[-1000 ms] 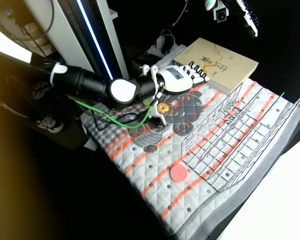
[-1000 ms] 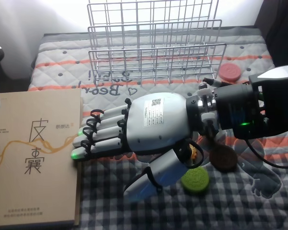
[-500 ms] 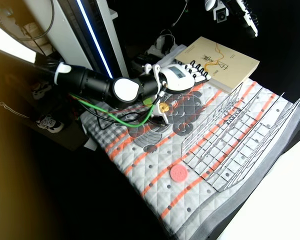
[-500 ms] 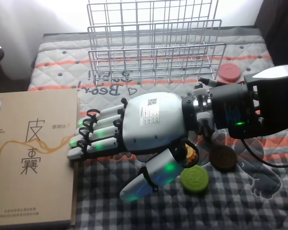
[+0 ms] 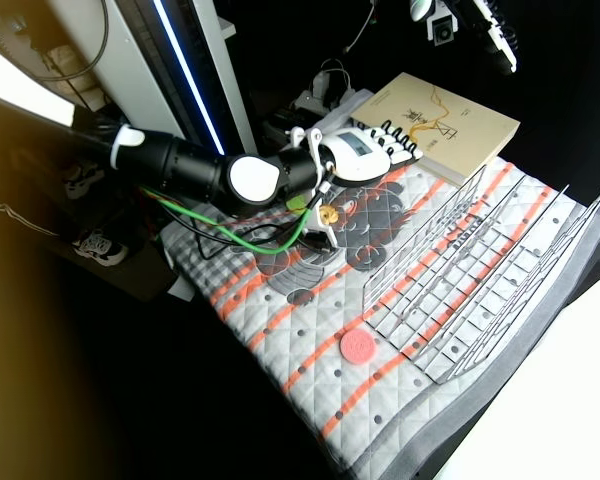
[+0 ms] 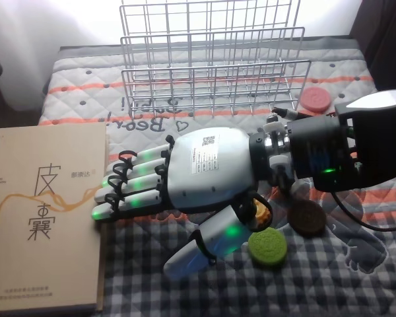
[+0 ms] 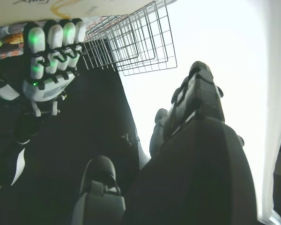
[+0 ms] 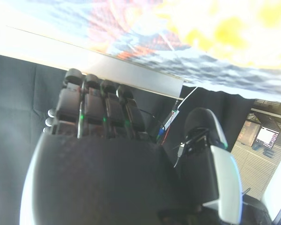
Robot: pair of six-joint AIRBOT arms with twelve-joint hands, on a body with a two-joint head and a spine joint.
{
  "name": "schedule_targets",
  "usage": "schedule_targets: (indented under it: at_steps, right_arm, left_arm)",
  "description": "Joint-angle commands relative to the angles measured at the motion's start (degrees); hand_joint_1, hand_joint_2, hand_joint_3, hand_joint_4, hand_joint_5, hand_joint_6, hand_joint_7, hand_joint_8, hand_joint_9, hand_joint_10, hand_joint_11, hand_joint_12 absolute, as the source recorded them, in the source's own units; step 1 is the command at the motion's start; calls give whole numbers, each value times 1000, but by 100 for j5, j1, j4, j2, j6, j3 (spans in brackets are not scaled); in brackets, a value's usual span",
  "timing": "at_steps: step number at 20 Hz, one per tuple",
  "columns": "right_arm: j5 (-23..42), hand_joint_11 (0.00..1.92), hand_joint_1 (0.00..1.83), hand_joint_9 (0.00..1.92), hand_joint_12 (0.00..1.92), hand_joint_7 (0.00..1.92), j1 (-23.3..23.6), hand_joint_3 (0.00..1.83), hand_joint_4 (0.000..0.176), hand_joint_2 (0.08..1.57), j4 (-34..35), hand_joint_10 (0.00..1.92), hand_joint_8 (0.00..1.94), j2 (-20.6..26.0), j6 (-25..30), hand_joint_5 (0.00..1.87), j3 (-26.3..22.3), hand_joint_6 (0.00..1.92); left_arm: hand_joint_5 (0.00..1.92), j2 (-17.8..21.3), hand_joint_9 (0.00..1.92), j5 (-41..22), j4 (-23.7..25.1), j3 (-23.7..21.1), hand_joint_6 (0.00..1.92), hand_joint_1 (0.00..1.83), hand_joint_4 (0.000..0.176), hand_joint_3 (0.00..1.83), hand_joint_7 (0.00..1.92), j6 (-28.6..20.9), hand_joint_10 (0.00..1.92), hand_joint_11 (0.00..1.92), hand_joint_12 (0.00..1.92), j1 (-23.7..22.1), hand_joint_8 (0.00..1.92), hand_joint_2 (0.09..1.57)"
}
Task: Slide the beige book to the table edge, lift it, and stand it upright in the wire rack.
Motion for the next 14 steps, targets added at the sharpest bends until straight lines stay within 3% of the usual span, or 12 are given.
schedule_targets:
  at_steps: [1, 7, 8, 9, 12, 14]
  right_arm:
    - [256, 0, 0, 0, 0, 13, 66, 9, 0, 1250, 311, 0, 0, -38, 53, 40, -78, 3]
    - [130, 0, 0, 0, 0, 2, 2, 0, 0, 1221, 317, 0, 1, 484, 133, 14, -340, 3]
    - [116, 0, 0, 0, 0, 4, 2, 0, 0, 1220, 321, 0, 1, 572, 133, 19, -399, 5]
    - [115, 0, 0, 0, 0, 7, 2, 2, 0, 1236, 328, 0, 2, 645, 133, 20, -443, 5]
    - [155, 0, 0, 0, 0, 0, 4, 11, 0, 1257, 567, 0, 0, 1020, 129, 1, -667, 0]
    - [219, 4, 0, 0, 2, 0, 4, 12, 0, 1263, 945, 0, 0, 1367, -88, 22, -897, 9]
  left_arm:
    - [88, 23, 0, -705, -139, 4, 10, 109, 176, 0, 0, -49, 0, 0, 0, -16, 0, 1078]
    - [107, 80, 0, -996, -574, 101, 6, 127, 176, 6, 0, -421, 0, 0, 0, 226, 0, 1086]
    - [120, 81, 0, -1126, -677, 123, 10, 137, 161, 13, 0, -540, 0, 0, 0, 332, 0, 1106]
    - [144, 79, 0, -1232, -766, 139, 16, 192, 132, 17, 0, -652, 0, 0, 0, 424, 0, 1127]
    - [162, 66, 0, -1302, -1003, 255, 12, 195, 99, 13, 0, -1035, 0, 0, 0, 693, 0, 1157]
    - [198, -33, 46, -1082, -1077, 505, 17, 323, 102, 0, 26, -1558, 15, 29, 13, 797, 8, 1100]
